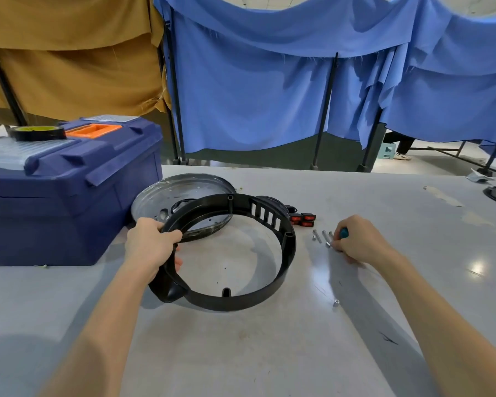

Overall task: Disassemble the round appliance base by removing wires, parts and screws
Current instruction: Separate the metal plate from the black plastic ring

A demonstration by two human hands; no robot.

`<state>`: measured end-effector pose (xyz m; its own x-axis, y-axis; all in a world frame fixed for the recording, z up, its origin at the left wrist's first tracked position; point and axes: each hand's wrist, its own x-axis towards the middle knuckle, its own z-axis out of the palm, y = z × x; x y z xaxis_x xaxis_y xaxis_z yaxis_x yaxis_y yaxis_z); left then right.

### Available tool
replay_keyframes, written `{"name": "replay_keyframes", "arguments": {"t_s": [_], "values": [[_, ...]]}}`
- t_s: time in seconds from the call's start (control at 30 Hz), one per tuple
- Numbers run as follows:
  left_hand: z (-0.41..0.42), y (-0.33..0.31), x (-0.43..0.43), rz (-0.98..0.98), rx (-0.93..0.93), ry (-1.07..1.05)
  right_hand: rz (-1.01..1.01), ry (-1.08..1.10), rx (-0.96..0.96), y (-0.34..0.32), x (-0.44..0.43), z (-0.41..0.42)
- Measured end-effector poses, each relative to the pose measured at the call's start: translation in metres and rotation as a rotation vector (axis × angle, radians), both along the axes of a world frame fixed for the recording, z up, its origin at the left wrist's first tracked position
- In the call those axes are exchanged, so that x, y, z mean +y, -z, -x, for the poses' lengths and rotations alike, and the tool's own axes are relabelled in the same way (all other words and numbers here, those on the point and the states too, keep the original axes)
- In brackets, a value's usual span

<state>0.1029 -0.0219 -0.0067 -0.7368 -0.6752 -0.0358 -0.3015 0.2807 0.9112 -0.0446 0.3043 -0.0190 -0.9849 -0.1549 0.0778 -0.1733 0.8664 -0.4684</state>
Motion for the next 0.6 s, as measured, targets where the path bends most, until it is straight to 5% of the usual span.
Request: {"name": "replay_keyframes", "arguments": {"t_s": [0.2,0.3,0.43,0.6], "values": [[0.005,0.004,-0.001,-0.020,-0.002,0.004,0.038,0.008,0.094,-0.007,0.000,-0.001],[0.006,0.004,0.000,-0.039,-0.001,0.021,0.212,-0.041,0.147,-0.018,-0.006,-0.008],[0.007,0.004,0.003,-0.087,0.026,0.048,0.474,-0.156,0.043,-0.034,-0.017,-0.022],[0.006,0.003,0.004,-0.090,0.055,0.066,0.331,-0.282,-0.185,-0.044,-0.014,-0.034]]}}
